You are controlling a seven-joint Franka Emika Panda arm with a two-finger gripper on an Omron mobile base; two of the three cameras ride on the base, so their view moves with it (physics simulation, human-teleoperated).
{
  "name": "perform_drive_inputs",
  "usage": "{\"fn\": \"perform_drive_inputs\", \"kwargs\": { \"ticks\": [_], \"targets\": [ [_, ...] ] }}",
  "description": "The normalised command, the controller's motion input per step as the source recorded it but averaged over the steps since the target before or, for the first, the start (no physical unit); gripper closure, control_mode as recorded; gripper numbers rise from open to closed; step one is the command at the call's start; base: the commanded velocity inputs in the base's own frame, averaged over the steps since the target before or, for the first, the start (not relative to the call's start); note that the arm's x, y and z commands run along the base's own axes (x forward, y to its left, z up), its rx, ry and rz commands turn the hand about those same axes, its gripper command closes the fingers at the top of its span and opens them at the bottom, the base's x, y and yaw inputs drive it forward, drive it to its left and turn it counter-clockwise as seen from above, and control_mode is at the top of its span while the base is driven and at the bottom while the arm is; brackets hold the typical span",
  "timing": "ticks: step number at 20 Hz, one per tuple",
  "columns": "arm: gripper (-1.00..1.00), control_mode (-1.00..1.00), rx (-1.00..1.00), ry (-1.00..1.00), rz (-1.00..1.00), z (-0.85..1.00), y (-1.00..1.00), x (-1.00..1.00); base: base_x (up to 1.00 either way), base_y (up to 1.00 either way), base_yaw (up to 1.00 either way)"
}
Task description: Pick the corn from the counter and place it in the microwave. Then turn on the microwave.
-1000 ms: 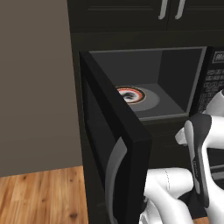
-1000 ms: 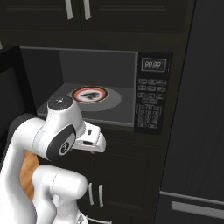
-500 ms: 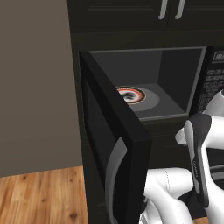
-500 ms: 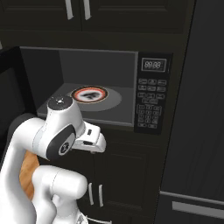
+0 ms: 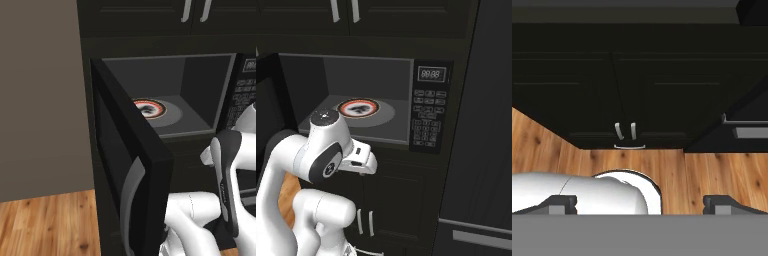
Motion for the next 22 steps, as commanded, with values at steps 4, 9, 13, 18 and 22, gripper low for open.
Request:
{"fn": "perform_drive_inputs", "kwargs": {
  "ticks": [4,9,13,18,22],
  "targets": [
    [-1.00,1.00,0.00,0.00,0.00,0.00,0.00,0.00,-0.16,-0.14,-0.06],
    [-1.00,1.00,0.00,0.00,0.00,0.00,0.00,0.00,-0.38,-0.20,-0.13],
    [-1.00,1.00,0.00,0.00,0.00,0.00,0.00,0.00,-0.36,-0.17,-0.13],
    [-1.00,1.00,0.00,0.00,0.00,0.00,0.00,0.00,-0.25,-0.10,-0.03],
    [-1.00,1.00,0.00,0.00,0.00,0.00,0.00,0.00,-0.03,-0.41,0.00]
  ]
}}
